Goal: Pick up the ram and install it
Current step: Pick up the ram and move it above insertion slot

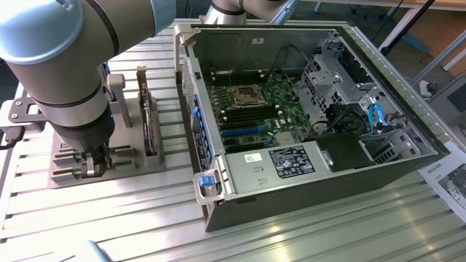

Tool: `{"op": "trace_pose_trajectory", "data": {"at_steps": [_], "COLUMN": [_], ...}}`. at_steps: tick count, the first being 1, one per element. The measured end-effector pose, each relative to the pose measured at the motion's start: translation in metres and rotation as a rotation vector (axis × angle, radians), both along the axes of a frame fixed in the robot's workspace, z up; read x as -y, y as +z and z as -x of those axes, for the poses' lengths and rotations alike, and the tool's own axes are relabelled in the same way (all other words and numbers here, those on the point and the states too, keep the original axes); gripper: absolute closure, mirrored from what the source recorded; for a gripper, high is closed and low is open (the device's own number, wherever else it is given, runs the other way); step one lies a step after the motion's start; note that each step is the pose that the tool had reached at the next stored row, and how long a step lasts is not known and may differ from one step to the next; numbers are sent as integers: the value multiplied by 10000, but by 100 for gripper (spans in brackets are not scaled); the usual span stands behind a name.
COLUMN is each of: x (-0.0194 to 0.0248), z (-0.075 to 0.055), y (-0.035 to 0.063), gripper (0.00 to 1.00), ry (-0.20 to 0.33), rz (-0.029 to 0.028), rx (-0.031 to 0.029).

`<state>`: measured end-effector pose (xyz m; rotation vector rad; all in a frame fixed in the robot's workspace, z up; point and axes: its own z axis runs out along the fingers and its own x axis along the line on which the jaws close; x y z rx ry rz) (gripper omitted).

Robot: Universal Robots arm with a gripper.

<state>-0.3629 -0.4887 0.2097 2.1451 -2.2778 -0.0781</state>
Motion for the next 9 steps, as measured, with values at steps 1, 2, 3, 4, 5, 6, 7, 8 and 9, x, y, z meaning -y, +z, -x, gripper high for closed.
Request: {"op": "trace_pose_trajectory", "data": {"at_steps": [1,2,3,4,5,6,7,8,9], "x": [0,1,0,0,0,0,1,0,0], "z": [0,-1,-1,0,-1,-1,-1,0,0], "y": [0,0,0,0,0,0,0,0,0], "gripper": [88,88,88,88,88,88,88,88,88], "ry": [-87,-144,-147,-147,-147,-147,-147,-147,-141], "rz": [0,1,1,0,-1,0,0,0,0], "rx": [-1,-1,0,0,0,0,0,0,0]}}
